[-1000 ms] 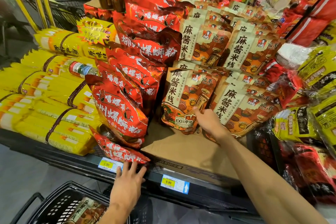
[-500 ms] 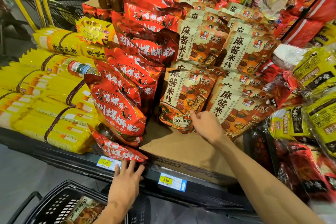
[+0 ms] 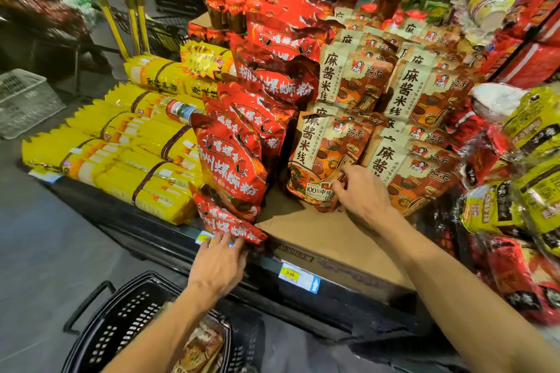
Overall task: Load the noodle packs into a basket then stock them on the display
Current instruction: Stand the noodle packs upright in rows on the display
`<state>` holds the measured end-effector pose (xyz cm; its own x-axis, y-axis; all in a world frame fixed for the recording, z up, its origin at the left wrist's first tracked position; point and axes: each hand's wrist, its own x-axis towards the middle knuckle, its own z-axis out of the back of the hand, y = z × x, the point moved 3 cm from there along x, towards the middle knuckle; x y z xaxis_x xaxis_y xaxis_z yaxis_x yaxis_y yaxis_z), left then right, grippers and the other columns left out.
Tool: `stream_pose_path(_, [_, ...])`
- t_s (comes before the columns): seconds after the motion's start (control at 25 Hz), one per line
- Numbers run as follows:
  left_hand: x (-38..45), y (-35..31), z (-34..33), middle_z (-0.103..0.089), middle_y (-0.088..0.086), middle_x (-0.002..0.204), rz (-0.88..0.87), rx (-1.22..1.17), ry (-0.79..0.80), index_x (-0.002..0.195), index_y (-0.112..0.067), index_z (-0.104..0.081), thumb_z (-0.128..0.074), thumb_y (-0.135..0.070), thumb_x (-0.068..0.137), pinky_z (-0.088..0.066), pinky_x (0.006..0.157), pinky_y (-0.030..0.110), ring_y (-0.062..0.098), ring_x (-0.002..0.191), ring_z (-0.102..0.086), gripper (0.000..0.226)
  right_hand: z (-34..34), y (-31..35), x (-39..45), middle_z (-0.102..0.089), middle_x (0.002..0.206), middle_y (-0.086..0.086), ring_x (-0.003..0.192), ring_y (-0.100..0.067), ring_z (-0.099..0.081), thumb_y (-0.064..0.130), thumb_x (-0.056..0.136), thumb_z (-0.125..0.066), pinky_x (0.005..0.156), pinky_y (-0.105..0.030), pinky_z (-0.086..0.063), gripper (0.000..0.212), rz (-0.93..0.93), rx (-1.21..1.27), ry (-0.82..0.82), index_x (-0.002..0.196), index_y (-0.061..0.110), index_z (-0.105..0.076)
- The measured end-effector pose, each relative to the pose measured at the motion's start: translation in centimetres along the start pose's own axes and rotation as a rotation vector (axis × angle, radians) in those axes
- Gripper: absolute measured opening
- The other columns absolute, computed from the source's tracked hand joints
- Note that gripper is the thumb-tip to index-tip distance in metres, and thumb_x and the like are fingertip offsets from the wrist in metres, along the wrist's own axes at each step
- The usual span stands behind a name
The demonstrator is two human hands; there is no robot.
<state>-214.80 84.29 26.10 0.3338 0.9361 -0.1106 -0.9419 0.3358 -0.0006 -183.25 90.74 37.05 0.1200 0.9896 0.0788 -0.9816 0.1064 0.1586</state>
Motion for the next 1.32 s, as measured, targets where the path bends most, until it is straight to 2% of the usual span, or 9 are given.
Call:
stream_pose_path(0.12, [-1.1,0.9,3.4,-0.069,0.007,0.108,0.098,0.017,-0.066,0.118,-0.022,-0.066,-0.033,-0.051,0.094,-0.052,0.092,0.05,0.03,0.103,-0.064,0.05,1.7,0.6,-0.6,-0.07,0.121,-0.01,0.112,-0.029,-0.064,0.047,0.098,-0.048,0.1,-0.048,-0.052,0.051,0.063,-0.11,0.01,0.133,0.013,-0.06])
stream_pose_path(0.24, [-2.6,1.9,7.0,-0.064,0.006,0.129,0.206,0.022,-0.115,0.136,-0.027,-0.057,-0.024,-0.055,0.098,-0.038,0.109,0.054,0.027,0.123,-0.056,0.058,4.2,2.2,-1.3,-0.057,0.143,-0.013,0.136,-0.032,-0.05,0.054,0.099,-0.044,0.116,-0.054,-0.034,0.061,0.127,-0.162,0.007,0.146,0.015,-0.049])
stream_pose_path(0.32, [-4.0,2.9,9.5,-0.052,0.007,0.147,0.278,0.017,-0.151,0.147,-0.028,-0.046,-0.022,-0.06,0.1,-0.026,0.116,0.058,0.026,0.139,-0.043,0.061,6.0,4.0,-1.9,-0.05,0.151,-0.013,0.143,-0.031,-0.042,0.054,0.1,-0.044,0.12,-0.057,-0.023,0.062,0.2,-0.144,-0.041,0.148,0.016,-0.046])
stream_pose_path(0.44, [-7.4,4.9,13.2,-0.036,0.009,0.16,0.385,0.019,-0.199,0.152,-0.028,-0.037,-0.02,-0.063,0.1,-0.014,0.119,0.06,0.027,0.149,-0.029,0.066,8.4,8.4,-3.4,-0.049,0.151,-0.014,0.144,-0.032,-0.039,0.054,0.099,-0.046,0.121,-0.057,-0.021,0.063,0.341,-0.1,-0.114,0.148,0.016,-0.047])
stream_pose_path(0.6, [-13.1,8.2,17.1,-0.048,0.008,0.15,0.49,0.078,-0.259,0.148,-0.027,-0.043,-0.009,-0.065,0.093,-0.023,0.116,0.06,0.027,0.142,-0.039,0.075,10.1,15.6,-6.2,-0.049,0.151,-0.013,0.144,-0.032,-0.039,0.053,0.098,-0.049,0.121,-0.055,-0.02,0.062,0.49,-0.009,-0.157,0.149,0.017,-0.047])
stream_pose_path(0.72, [-17.6,10.9,18.4,-0.049,0.009,0.148,0.562,0.092,-0.243,0.149,-0.026,-0.042,-0.012,-0.064,0.095,-0.025,0.115,0.058,0.029,0.14,-0.042,0.073,9.9,20.9,-8.8,-0.046,0.154,-0.011,0.146,-0.03,-0.036,0.055,0.097,-0.047,0.122,-0.054,-0.019,0.064,0.583,0.014,-0.138,0.15,0.019,-0.045])
stream_pose_path(0.88, [-22.6,14.9,16.6,-0.041,0.008,0.156,0.627,0.074,-0.216,0.154,-0.026,-0.035,-0.021,-0.061,0.101,-0.02,0.119,0.058,0.027,0.146,-0.034,0.065,7.4,26.6,-12.3,-0.046,0.155,-0.011,0.147,-0.031,-0.035,0.058,0.096,-0.041,0.123,-0.053,-0.018,0.066,0.653,0.041,-0.087,0.15,0.021,-0.045])
stream_pose_path(1.04, [-25.9,19.7,13.0,-0.043,0.009,0.155,0.624,0.067,-0.172,0.153,-0.025,-0.037,-0.025,-0.06,0.102,-0.021,0.119,0.058,0.028,0.145,-0.036,0.063,3.0,31.5,-15.8,-0.042,0.158,-0.013,0.148,-0.033,-0.033,0.058,0.094,-0.036,0.123,-0.053,-0.019,0.068,0.65,0.027,0.008,0.15,0.021,-0.046])
stream_pose_path(1.32, [-28.1,27.5,3.2,-0.037,0.009,0.16,0.485,0.045,0.024,0.156,-0.025,-0.034,-0.021,-0.061,0.101,-0.017,0.121,0.058,0.028,0.148,-0.032,0.067,-9.0,36.2,-23.2,-0.044,0.156,-0.016,0.147,-0.035,-0.036,0.057,0.098,-0.035,0.122,-0.053,-0.021,0.067,0.486,-0.041,0.194,0.15,0.016,-0.046])
